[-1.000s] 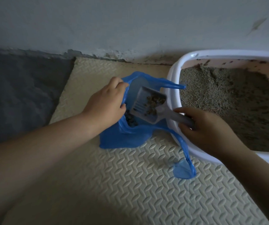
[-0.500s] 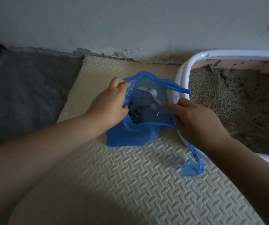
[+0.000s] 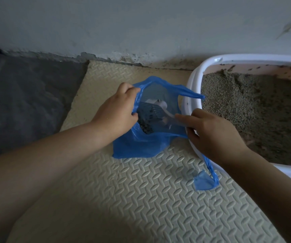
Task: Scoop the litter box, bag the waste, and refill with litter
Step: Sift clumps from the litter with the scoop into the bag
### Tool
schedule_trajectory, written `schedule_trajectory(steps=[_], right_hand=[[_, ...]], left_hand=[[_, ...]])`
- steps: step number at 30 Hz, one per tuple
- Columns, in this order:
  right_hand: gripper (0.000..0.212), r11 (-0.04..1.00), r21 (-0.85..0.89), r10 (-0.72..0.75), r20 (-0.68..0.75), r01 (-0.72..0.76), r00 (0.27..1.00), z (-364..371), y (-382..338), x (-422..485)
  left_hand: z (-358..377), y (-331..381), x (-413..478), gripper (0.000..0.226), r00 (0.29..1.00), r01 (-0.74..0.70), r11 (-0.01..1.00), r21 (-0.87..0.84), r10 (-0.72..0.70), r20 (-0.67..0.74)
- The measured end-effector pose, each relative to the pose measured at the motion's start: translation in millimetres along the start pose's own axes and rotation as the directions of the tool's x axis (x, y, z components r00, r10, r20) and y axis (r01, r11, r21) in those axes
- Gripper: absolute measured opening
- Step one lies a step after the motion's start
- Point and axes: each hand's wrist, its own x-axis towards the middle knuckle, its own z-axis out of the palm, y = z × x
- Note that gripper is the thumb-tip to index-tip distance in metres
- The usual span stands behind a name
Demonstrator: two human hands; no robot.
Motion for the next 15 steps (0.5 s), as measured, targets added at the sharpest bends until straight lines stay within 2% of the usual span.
schedule_trajectory(steps=[3,7,12,15], right_hand=[[0.043,0.996,0.049,0.074,-0.009,-0.073,0.997,-6,2,-2],[0.043,0.923,0.293,0.244,0.061,-0.251,0.968,-23,7,-7],[0.042,0.741,0.48,0.407,0.236,-0.47,0.882,-39,21,-24],[0.042,0.575,0.618,0.473,0.283,-0.536,0.834,-54,33,-43]], left_hand=[[0,1,0,0.066,1.0,0.002,1.0,-0.001,-0.002,0.001],[-1,4,1,0.063,1.0,-0.001,1.0,-0.012,0.001,-0.007],[-1,15,3,0.054,0.999,-0.05,0.999,-0.01,0.05,-0.023],[2,26,9,0.047,0.991,-0.114,0.993,-0.008,0.113,-0.065]])
